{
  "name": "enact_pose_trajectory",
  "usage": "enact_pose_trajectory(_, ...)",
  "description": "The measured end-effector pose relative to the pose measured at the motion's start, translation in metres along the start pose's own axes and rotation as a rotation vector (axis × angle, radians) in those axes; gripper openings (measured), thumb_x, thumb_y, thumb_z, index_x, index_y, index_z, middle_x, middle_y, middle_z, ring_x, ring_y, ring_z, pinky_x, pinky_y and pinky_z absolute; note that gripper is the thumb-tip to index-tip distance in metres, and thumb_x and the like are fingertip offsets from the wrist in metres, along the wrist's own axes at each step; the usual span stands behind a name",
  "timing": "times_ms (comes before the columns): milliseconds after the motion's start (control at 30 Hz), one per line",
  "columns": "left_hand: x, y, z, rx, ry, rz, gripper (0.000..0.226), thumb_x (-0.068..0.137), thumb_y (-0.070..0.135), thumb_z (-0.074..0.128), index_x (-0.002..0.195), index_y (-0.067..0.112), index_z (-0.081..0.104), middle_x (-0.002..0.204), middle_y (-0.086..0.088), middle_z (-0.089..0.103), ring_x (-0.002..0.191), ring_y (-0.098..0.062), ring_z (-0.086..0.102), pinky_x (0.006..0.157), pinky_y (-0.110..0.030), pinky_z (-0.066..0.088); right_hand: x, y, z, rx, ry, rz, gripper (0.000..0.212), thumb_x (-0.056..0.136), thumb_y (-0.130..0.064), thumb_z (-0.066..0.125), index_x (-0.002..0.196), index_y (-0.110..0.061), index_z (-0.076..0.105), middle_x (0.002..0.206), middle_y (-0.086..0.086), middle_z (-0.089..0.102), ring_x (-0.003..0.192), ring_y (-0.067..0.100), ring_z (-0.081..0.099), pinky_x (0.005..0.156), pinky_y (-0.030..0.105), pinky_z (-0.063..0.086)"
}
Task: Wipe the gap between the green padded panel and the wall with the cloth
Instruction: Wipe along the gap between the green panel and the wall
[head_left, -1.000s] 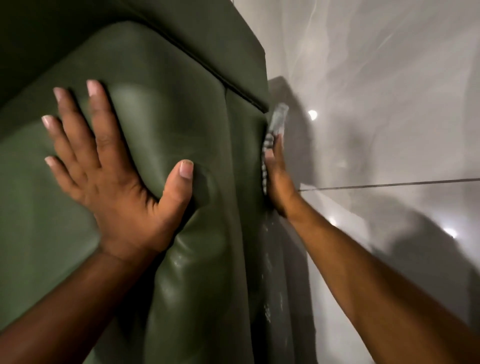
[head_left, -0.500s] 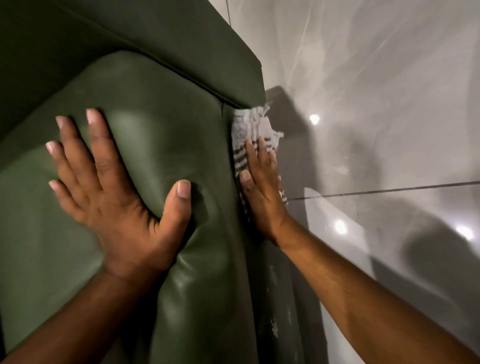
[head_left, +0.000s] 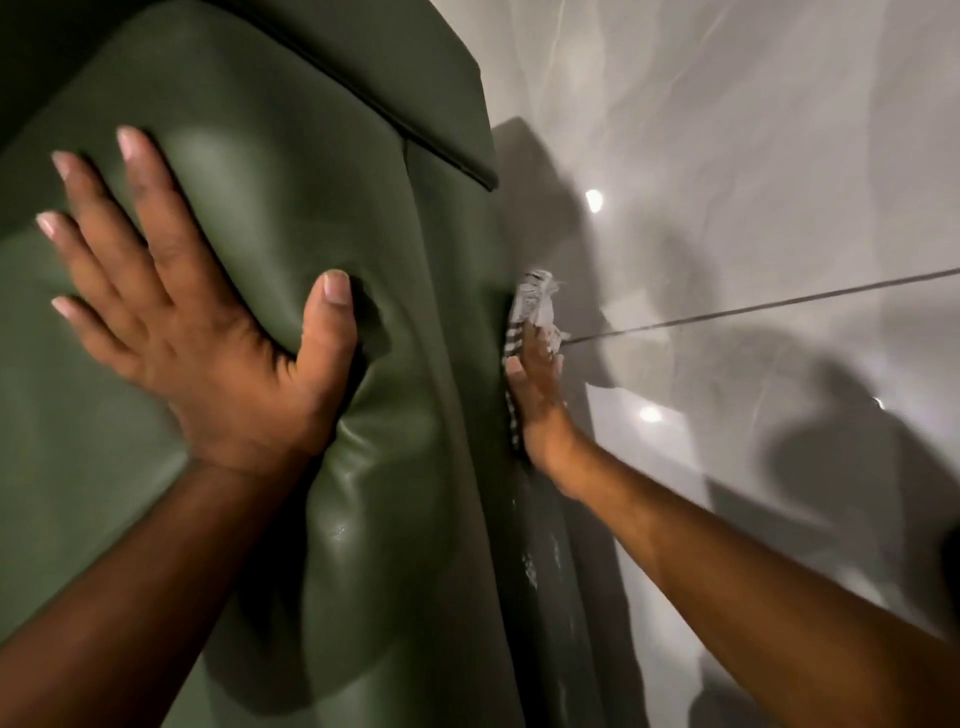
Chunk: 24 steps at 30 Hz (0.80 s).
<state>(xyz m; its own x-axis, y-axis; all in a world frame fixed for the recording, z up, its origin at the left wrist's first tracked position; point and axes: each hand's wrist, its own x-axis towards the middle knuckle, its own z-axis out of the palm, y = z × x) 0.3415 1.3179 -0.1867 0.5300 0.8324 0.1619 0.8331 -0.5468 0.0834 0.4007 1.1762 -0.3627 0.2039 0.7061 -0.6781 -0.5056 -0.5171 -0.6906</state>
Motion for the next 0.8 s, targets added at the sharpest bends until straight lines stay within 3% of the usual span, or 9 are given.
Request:
enact_pose_trajectory(133, -0.003, 0.017, -0.009, 0.067, 0.031, 0.002, 0.104, 0.086, 0.081, 0.03, 0.157, 0.005, 0.019, 0.164, -0.021, 0.019, 0.153, -0.041, 0.017, 0.119, -0.063, 0.015, -0.014, -0.026, 0.013, -0.035, 0.01, -0.276, 0.061, 0.082, -0.063, 0.02, 0.136, -0.051, -0.009, 0.162, -0.004, -0.02, 0.146, 0.018, -0.026, 0.111, 0.044, -0.022)
enact_pose_trajectory(200, -0.005, 0.028, -0.013, 0.103, 0.048, 0.011, 0.104, 0.086, 0.08, 0.027, 0.157, 0.005, 0.019, 0.164, -0.024, 0.018, 0.153, -0.044, 0.016, 0.119, -0.064, 0.012, -0.001, -0.039, 0.016, -0.049, 0.009, -0.336, 0.052, 0.088, -0.061, 0.021, 0.13, -0.062, -0.009, 0.161, -0.006, -0.022, 0.145, 0.019, -0.028, 0.114, 0.051, -0.022)
enact_pose_trajectory(267, -0.004, 0.029, -0.013, 0.106, 0.066, -0.009, 0.103, 0.084, 0.08, 0.028, 0.158, 0.01, 0.016, 0.166, -0.022, 0.014, 0.154, -0.043, 0.012, 0.12, -0.064, 0.007, 0.02, -0.059, 0.014, -0.09, 0.017, -0.324, 0.052, 0.084, -0.076, 0.017, 0.128, -0.068, -0.01, 0.161, -0.012, -0.021, 0.146, 0.022, -0.025, 0.114, 0.063, -0.015)
enact_pose_trajectory(367, -0.004, 0.027, -0.011, 0.107, 0.054, -0.023, 0.102, 0.081, 0.081, 0.03, 0.159, 0.017, 0.012, 0.168, -0.018, 0.01, 0.155, -0.041, 0.006, 0.119, -0.064, 0.003, 0.054, -0.083, 0.008, -0.119, 0.093, -0.34, 0.09, 0.059, -0.094, -0.001, 0.14, -0.054, -0.004, 0.163, -0.007, -0.015, 0.149, 0.027, -0.018, 0.113, 0.063, -0.009)
enact_pose_trajectory(467, -0.001, 0.027, -0.009, 0.107, 0.053, -0.031, 0.105, 0.08, 0.086, 0.023, 0.159, 0.017, 0.012, 0.168, -0.017, 0.01, 0.155, -0.04, 0.006, 0.119, -0.065, 0.003, 0.082, -0.089, -0.004, -0.078, 0.106, -0.333, 0.07, 0.083, -0.075, 0.01, 0.145, -0.043, 0.001, 0.164, -0.001, -0.005, 0.15, 0.028, -0.008, 0.118, 0.064, -0.003)
enact_pose_trajectory(533, -0.002, 0.026, -0.008, 0.12, 0.053, -0.032, 0.105, 0.08, 0.086, 0.022, 0.159, 0.017, 0.012, 0.167, -0.018, 0.011, 0.155, -0.041, 0.005, 0.119, -0.065, 0.003, 0.092, -0.082, -0.009, -0.018, 0.104, -0.284, 0.062, 0.089, -0.057, 0.015, 0.148, -0.039, 0.003, 0.165, -0.001, -0.004, 0.151, 0.026, -0.005, 0.119, 0.063, 0.004)
enact_pose_trajectory(600, -0.002, 0.025, -0.007, 0.123, 0.064, -0.036, 0.104, 0.08, 0.085, 0.022, 0.159, 0.017, 0.013, 0.167, -0.019, 0.012, 0.154, -0.041, 0.006, 0.119, -0.065, 0.003, 0.095, -0.079, -0.008, 0.005, 0.104, -0.27, 0.055, 0.096, -0.051, 0.017, 0.148, -0.04, 0.002, 0.165, -0.002, -0.004, 0.151, 0.025, -0.005, 0.12, 0.062, 0.006)
enact_pose_trajectory(667, -0.002, 0.025, -0.005, 0.13, 0.063, -0.035, 0.104, 0.08, 0.085, 0.023, 0.158, 0.018, 0.013, 0.167, -0.019, 0.013, 0.154, -0.041, 0.006, 0.119, -0.065, 0.003, 0.092, -0.073, -0.008, 0.017, 0.096, -0.246, 0.054, 0.098, -0.049, 0.019, 0.149, -0.039, 0.003, 0.164, -0.003, -0.004, 0.151, 0.023, -0.005, 0.121, 0.06, 0.005)
enact_pose_trajectory(800, -0.001, 0.024, -0.006, 0.147, 0.038, -0.076, 0.102, 0.077, 0.077, 0.032, 0.159, 0.02, 0.013, 0.168, -0.016, 0.012, 0.155, -0.04, 0.005, 0.119, -0.064, 0.002, 0.062, -0.037, 0.002, 0.029, 0.073, -0.172, 0.07, 0.085, -0.059, 0.02, 0.149, -0.037, 0.004, 0.165, -0.002, -0.005, 0.151, 0.02, -0.005, 0.121, 0.057, 0.004)
